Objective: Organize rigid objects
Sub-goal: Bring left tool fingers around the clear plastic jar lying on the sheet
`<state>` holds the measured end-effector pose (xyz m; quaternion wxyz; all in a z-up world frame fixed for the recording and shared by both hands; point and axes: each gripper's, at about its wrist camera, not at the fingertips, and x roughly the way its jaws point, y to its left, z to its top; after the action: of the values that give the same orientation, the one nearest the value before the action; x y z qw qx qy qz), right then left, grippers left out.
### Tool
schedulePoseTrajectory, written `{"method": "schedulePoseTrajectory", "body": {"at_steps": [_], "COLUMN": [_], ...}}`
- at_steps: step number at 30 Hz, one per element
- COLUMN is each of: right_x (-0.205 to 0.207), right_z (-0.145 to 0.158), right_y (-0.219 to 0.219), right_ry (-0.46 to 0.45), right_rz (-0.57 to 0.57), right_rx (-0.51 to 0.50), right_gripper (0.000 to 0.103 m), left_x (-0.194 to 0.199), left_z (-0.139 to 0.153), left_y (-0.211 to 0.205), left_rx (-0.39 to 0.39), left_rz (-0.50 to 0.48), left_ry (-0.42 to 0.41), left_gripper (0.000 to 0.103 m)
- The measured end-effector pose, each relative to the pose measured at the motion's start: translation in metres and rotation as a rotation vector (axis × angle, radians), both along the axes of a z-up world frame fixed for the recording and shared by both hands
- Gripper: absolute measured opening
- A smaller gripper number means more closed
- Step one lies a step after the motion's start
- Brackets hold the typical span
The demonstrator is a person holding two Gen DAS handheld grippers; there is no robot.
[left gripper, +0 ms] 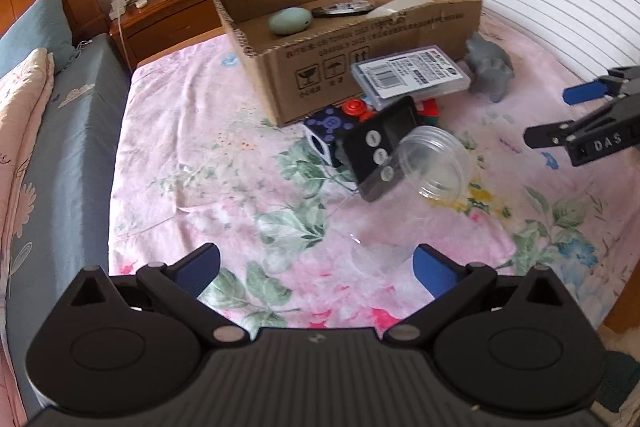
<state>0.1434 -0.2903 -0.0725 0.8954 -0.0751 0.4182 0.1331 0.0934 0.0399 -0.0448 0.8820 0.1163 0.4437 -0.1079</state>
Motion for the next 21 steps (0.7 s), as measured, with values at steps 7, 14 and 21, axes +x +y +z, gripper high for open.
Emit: {"method": "schedulePoseTrajectory", "body": {"at_steps": [7, 14, 21], "right_x": [-0.001, -0.005, -0.011], "right_z": [-0.005, -0.009, -0.009], "right_y": [0.002, -0.001, -0.009], "right_ry": [0.018, 0.014, -0.001], "right_rz": [0.010, 0.031, 0.049], "right_rx": [-0.003, 0.018, 0.042], "right_gripper": [0.103, 0.103, 0.103], "left_x": [0.013, -0.006, -0.010], "left_z": [-0.008, -0.010, -0.029], "left_y": [0.012, -0.005, -0.037], "left_rx": [-0.023, -0.155, -0.107], "left_rz": [0.067, -0.031, -0.027], "left_ry": [-0.012, 0.069, 0.090], "left_gripper": [0.102, 0.102, 0.103]}}
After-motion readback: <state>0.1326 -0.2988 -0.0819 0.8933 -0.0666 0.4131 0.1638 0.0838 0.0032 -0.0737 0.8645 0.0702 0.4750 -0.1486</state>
